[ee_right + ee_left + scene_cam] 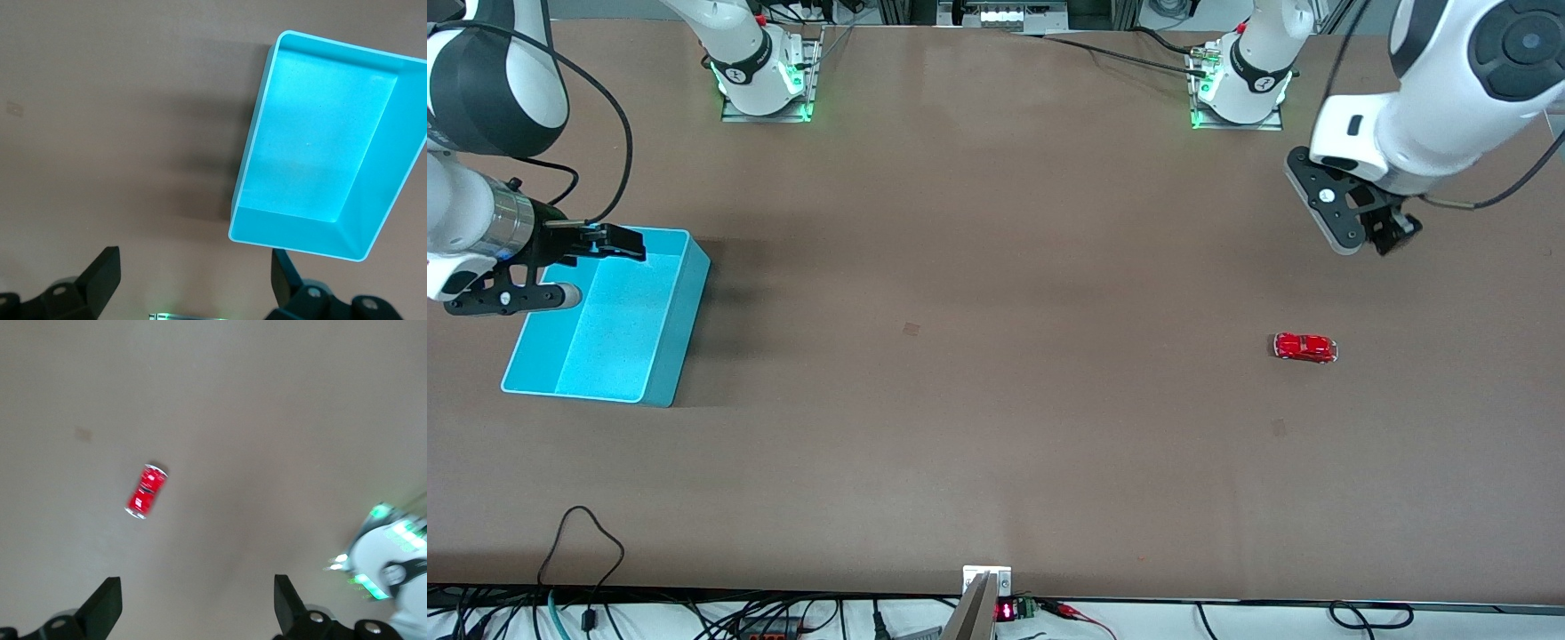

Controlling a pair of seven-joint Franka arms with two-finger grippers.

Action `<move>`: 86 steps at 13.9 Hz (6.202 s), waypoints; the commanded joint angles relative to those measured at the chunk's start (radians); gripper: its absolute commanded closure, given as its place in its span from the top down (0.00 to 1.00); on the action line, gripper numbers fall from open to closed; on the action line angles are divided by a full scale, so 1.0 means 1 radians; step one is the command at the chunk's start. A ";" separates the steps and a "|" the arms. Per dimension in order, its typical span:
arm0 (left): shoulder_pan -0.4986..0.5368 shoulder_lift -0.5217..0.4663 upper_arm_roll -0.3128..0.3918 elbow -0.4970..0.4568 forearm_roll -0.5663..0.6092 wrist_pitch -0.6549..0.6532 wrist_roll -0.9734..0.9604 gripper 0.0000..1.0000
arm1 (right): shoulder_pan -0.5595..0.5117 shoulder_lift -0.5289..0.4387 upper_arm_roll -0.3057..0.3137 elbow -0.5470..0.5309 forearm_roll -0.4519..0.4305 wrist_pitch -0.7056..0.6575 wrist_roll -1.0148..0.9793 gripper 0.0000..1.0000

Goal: Wind red beetle toy and store in blue box

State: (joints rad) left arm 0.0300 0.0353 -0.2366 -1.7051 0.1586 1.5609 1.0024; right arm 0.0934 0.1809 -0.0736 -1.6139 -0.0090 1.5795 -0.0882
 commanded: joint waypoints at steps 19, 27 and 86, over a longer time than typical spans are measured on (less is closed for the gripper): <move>0.291 0.471 -0.001 -0.329 0.059 0.919 0.446 1.00 | -0.027 -0.001 -0.005 -0.001 0.060 -0.055 0.100 1.00; 0.297 0.440 -0.004 -0.375 0.059 0.944 0.460 0.16 | -0.017 0.000 -0.003 -0.003 0.049 0.010 0.082 1.00; 0.587 0.253 -0.142 -0.245 0.058 0.533 0.601 1.00 | -0.023 -0.009 0.040 -0.537 0.058 0.694 -0.061 1.00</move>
State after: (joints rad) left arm 0.6100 0.3015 -0.3559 -1.9842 0.1982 2.1617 1.6497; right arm 0.0755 0.1728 -0.0368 -2.1546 0.0353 2.2753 -0.1259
